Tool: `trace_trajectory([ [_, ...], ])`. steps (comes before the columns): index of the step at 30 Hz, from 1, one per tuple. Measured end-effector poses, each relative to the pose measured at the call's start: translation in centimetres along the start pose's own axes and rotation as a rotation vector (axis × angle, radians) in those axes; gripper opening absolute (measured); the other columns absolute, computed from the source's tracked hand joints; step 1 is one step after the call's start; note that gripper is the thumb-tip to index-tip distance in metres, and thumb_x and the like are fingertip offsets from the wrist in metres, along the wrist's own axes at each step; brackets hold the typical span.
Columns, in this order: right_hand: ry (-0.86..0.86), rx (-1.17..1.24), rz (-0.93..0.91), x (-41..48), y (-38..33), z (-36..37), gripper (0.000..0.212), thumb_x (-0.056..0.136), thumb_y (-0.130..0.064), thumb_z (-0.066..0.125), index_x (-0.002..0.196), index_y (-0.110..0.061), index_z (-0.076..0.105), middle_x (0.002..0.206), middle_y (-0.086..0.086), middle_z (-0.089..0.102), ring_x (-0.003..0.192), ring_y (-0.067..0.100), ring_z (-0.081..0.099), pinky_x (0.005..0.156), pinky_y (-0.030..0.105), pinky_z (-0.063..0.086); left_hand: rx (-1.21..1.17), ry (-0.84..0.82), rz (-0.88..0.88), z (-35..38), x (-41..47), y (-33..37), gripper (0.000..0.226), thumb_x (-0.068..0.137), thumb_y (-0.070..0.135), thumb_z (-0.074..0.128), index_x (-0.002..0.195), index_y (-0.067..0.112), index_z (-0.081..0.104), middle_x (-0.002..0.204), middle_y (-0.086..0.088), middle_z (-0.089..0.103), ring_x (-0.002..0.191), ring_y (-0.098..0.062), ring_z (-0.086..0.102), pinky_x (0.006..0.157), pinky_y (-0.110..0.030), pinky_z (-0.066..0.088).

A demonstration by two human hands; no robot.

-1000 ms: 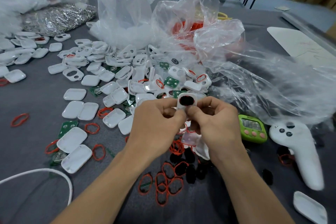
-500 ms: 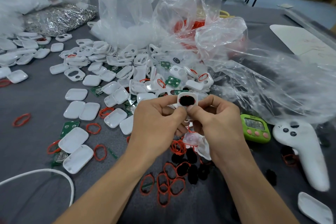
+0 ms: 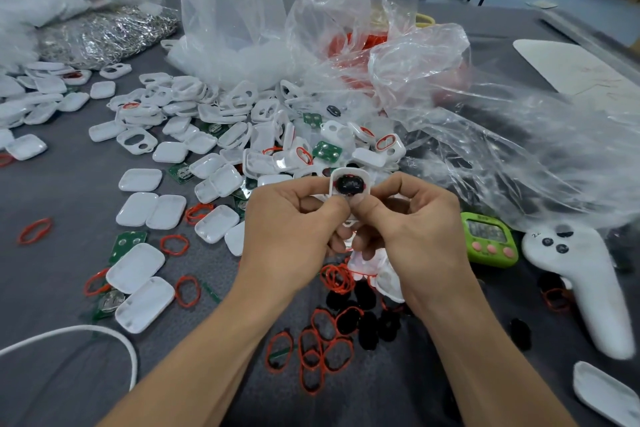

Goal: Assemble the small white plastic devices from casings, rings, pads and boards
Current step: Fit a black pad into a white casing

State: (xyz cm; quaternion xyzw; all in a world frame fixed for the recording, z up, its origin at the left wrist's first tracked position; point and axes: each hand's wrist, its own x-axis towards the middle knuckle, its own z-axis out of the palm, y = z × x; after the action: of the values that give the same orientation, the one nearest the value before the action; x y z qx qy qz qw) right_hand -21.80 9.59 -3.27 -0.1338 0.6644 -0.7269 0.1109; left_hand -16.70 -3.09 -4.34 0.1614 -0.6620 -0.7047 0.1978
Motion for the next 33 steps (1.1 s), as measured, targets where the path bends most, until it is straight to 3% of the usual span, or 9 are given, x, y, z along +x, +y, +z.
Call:
trace_trajectory([
  [6, -0.037, 0.050, 0.013, -0.06, 0.09, 0.22, 0.028, 0.092, -0.001, 0.073, 0.067, -0.015, 0.068, 0.056, 0.016, 0.067, 0.042, 0.024, 0.061, 0.043, 0.028, 0.049, -0.006, -0.006, -0.015, -0.37, 0.15, 0.01, 0.018, 0.084, 0.009, 0.071, 0.078, 0.022, 0.081, 0.053, -0.010, 0.067, 0.038, -0.015, 0.057, 0.041, -0.019, 0.045],
  [10, -0.040, 0.048, 0.021, 0.01, 0.17, 0.16, 0.030, 0.092, -0.001, 0.072, 0.066, -0.015, 0.067, 0.058, 0.022, 0.066, 0.042, 0.027, 0.060, 0.044, 0.029, 0.049, 0.025, -0.001, -0.007, -0.30, 0.12, 0.24, 0.014, 0.074, 0.021, 0.069, 0.077, 0.027, 0.081, 0.052, -0.009, 0.066, 0.037, -0.014, 0.055, 0.041, -0.021, 0.044],
  [16, 0.024, -0.059, -0.025, -0.06, 0.32, 0.26, 0.025, 0.091, -0.007, 0.076, 0.067, -0.010, 0.066, 0.052, 0.011, 0.066, 0.040, 0.021, 0.059, 0.044, 0.028, 0.048, 0.036, -0.051, -0.002, -0.37, 0.29, 0.29, 0.016, 0.076, 0.035, 0.071, 0.089, 0.033, 0.081, 0.055, -0.008, 0.068, 0.042, -0.014, 0.059, 0.043, -0.021, 0.044],
  [21, 0.030, -0.105, -0.029, -0.01, 0.45, 0.24, 0.018, 0.085, -0.008, 0.074, 0.068, -0.009, 0.067, 0.051, 0.012, 0.065, 0.040, 0.022, 0.059, 0.044, 0.029, 0.048, 0.069, -0.027, 0.040, -0.48, 0.30, 0.53, 0.023, 0.075, 0.050, 0.065, 0.085, 0.037, 0.081, 0.052, -0.008, 0.064, 0.040, -0.018, 0.057, 0.041, -0.026, 0.043],
  [23, 0.012, -0.130, -0.029, -0.13, 0.45, 0.42, 0.014, 0.079, -0.017, 0.073, 0.068, -0.011, 0.068, 0.050, 0.010, 0.064, 0.039, 0.021, 0.059, 0.043, 0.029, 0.046, 0.123, 0.006, 0.085, -0.48, 0.33, 0.36, 0.013, 0.085, 0.040, 0.067, 0.083, 0.040, 0.080, 0.049, -0.009, 0.061, 0.038, -0.019, 0.056, 0.041, -0.026, 0.043],
  [26, 0.029, -0.171, -0.039, -0.15, 0.61, 0.60, 0.018, 0.084, -0.021, 0.078, 0.069, -0.014, 0.070, 0.050, 0.006, 0.064, 0.039, 0.018, 0.058, 0.041, 0.025, 0.043, 0.175, 0.029, 0.149, -0.56, 0.42, 0.00, 0.027, 0.095, 0.022, 0.065, 0.082, 0.039, 0.081, 0.047, -0.010, 0.059, 0.037, -0.019, 0.056, 0.040, -0.023, 0.043],
  [33, 0.082, -0.219, -0.046, 0.11, 0.70, 0.50, 0.020, 0.092, -0.015, 0.074, 0.072, -0.015, 0.070, 0.046, 0.004, 0.061, 0.037, 0.017, 0.050, 0.041, 0.026, 0.039, 0.177, -0.045, 0.148, -0.25, -0.02, -0.16, 0.039, 0.097, 0.009, 0.063, 0.080, 0.038, 0.082, 0.050, -0.017, 0.058, 0.040, -0.012, 0.049, 0.039, -0.022, 0.046],
])
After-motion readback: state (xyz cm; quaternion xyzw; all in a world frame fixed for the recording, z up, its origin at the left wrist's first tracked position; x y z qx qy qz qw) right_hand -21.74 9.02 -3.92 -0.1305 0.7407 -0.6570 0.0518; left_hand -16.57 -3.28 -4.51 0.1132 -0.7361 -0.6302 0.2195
